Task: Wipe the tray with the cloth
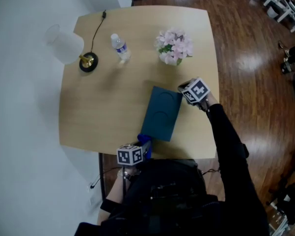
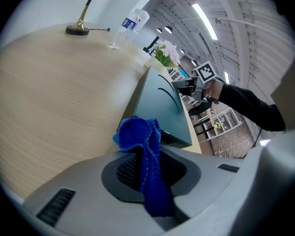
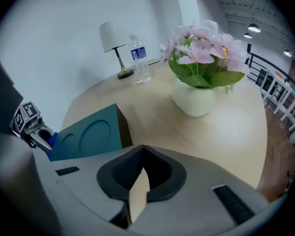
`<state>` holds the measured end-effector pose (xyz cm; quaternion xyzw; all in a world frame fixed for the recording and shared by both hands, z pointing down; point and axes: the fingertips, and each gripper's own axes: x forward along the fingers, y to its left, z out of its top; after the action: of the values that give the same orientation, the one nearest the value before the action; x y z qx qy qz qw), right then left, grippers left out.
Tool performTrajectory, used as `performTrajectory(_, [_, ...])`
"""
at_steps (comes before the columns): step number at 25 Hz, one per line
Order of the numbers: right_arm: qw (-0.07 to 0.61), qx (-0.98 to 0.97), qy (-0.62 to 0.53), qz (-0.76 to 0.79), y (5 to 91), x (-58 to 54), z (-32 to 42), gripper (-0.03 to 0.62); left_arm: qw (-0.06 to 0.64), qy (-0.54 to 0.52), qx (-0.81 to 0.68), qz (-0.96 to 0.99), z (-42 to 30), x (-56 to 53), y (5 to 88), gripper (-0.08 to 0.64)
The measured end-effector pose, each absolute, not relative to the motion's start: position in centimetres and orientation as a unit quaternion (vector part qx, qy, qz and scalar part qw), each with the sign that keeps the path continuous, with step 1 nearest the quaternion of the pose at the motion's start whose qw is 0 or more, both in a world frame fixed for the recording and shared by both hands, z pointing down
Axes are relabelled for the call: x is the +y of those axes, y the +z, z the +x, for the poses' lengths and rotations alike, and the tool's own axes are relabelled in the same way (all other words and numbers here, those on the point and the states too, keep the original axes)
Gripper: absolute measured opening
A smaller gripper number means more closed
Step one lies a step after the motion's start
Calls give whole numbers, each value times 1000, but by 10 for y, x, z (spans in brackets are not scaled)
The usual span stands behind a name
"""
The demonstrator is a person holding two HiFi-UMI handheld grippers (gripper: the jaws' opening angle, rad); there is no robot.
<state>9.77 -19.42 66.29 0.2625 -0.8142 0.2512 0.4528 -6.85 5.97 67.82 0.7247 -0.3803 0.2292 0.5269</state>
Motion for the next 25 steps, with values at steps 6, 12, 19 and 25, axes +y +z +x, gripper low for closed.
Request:
performTrajectory(6, [445,-803,265,296,660,-153,116,8,501,224,-442,710,-115,-2,676,74])
performTrajectory(12, [393,-785,330,347,663,-73,118,8,461,244,-439,732,-155,-74,674,74])
performTrajectory(19, [372,-744,358,425,675,-25,113,9,420,266,-409,765,-162,-104,665,74])
performTrajectory(25, [322,-774,296,458,622,-55,73,9,396,247,-400,789,-165,-156,650,74])
